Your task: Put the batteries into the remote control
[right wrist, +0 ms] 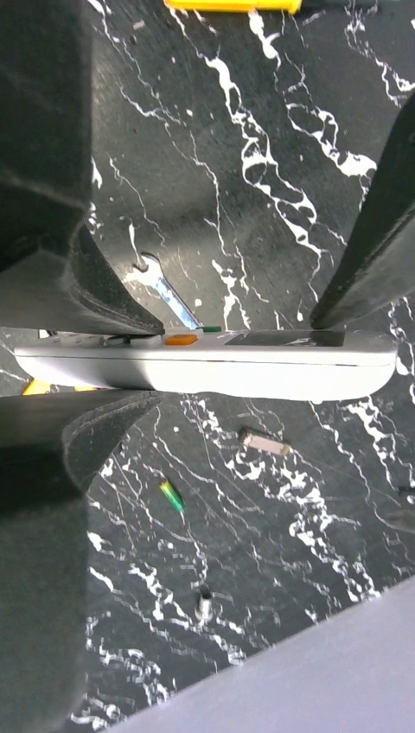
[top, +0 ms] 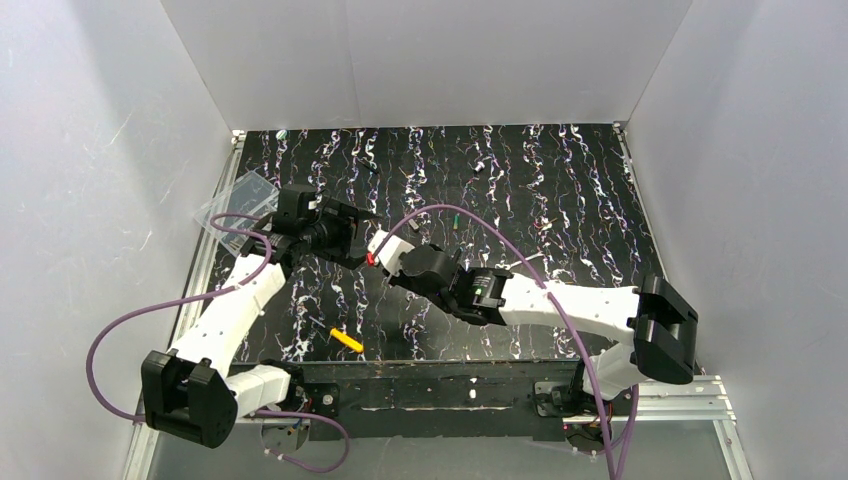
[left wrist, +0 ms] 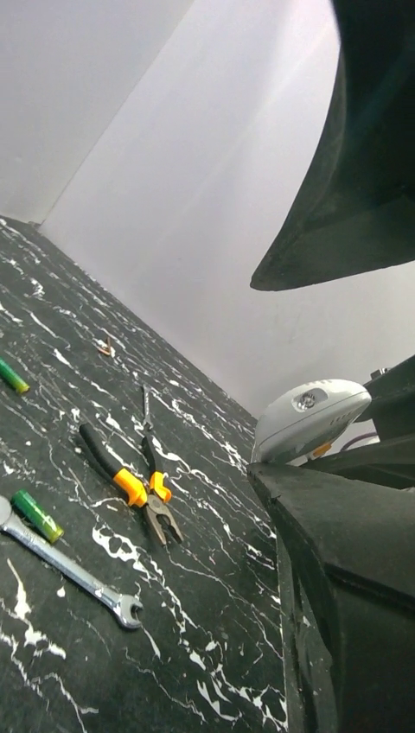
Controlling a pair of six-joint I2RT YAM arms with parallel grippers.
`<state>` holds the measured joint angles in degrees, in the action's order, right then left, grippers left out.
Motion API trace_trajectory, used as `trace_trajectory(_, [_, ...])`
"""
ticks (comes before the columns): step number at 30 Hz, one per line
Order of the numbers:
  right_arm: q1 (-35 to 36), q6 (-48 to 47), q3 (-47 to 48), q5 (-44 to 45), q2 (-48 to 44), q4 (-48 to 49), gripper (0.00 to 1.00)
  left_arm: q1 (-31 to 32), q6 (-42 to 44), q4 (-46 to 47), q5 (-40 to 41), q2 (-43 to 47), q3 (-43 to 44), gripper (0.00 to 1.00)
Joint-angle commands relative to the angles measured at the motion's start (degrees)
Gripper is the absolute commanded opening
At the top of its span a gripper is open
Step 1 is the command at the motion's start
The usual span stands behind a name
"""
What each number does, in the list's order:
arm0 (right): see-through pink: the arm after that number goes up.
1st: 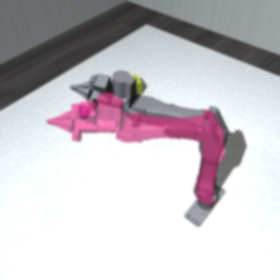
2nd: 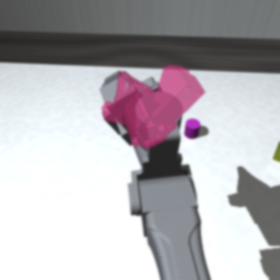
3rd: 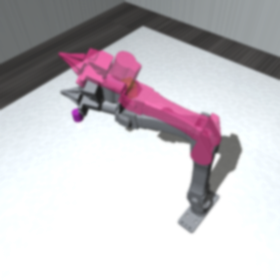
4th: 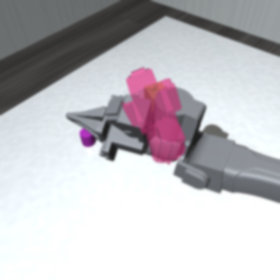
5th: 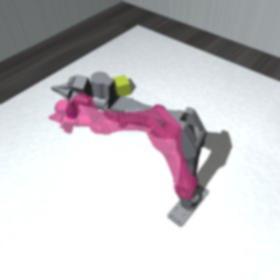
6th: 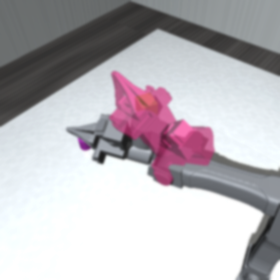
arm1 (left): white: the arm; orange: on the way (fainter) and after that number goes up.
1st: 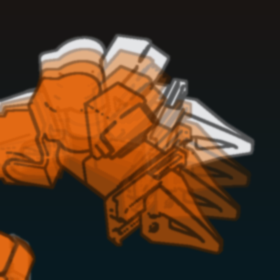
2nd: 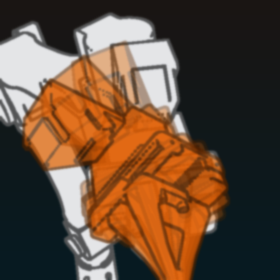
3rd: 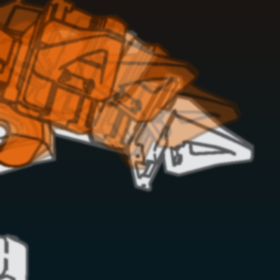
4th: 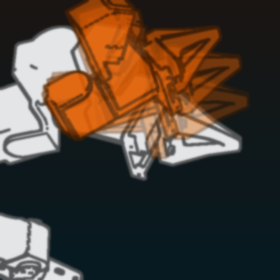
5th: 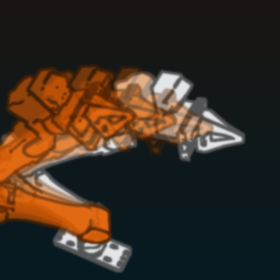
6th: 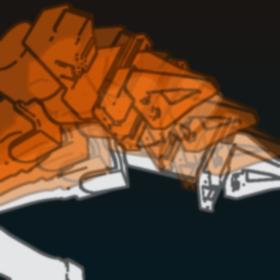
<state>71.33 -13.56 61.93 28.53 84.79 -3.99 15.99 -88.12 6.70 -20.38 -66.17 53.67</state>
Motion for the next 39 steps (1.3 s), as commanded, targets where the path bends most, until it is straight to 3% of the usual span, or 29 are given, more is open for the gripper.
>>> trace_trajectory(1, [1.7,-5.4,-0.18,4.85,-1.01,7.44,0.01,0.84,-2.72,2.6,-4.35,-0.53,-2.25,0.69])
trace_trajectory(5, [2.39,-7.32,-0.06,7.73,-0.31,8.21,0.01,1.05,-3.46,4.91,-5.38,-0.59,-3.45,0.65])
trace_trajectory(10, [2.49,-8.86,0.23,8.42,1.22,7.9,0.01,1.24,-4.43,6.97,-6.76,-0.85,-4.01,0.49])
trace_trajectory(13, [2.63,-8.31,0.71,9.2,2.13,7.07,0.01,1.27,-4.35,6.62,-6.99,-0.61,-3.93,0.45])
trace_trajectory(16, [2.67,-8.06,0.74,10.29,2.75,7.09,0.01,1.28,-4.34,6.95,-7.23,-0.41,-4.09,0.46])
trace_trajectory(21, [2.69,-8.94,1.17,12.61,3.83,7.05,0.01,1.27,-5.05,10.11,-9.16,-1.6,-4.2,0.67])
trace_trajectory(25, [2.69,-10.26,1.34,14.18,4.3,7.8,0.01,1.37,-5.72,11.84,-10.67,-2.51,-4.34,0.68])
trace_trajectory(33, [2.67,-10.48,1.83,14.97,4.79,8.21,0.01,1.44,-6.22,13.28,-10.9,-2.22,-5.56,0.48])
trace_trajectory(35, [2.72,-10.37,2.02,14.8,4.85,8.16,0.01,1.42,-6.47,13.65,-10.91,-2.14,-6.0,0.36])
trace_trajectory(39, [2.76,-8.28,3.49,13.04,4.91,4.4,0.01,1.47,-6.63,14.39,-10.97,-1.97,-6.62,0.02])
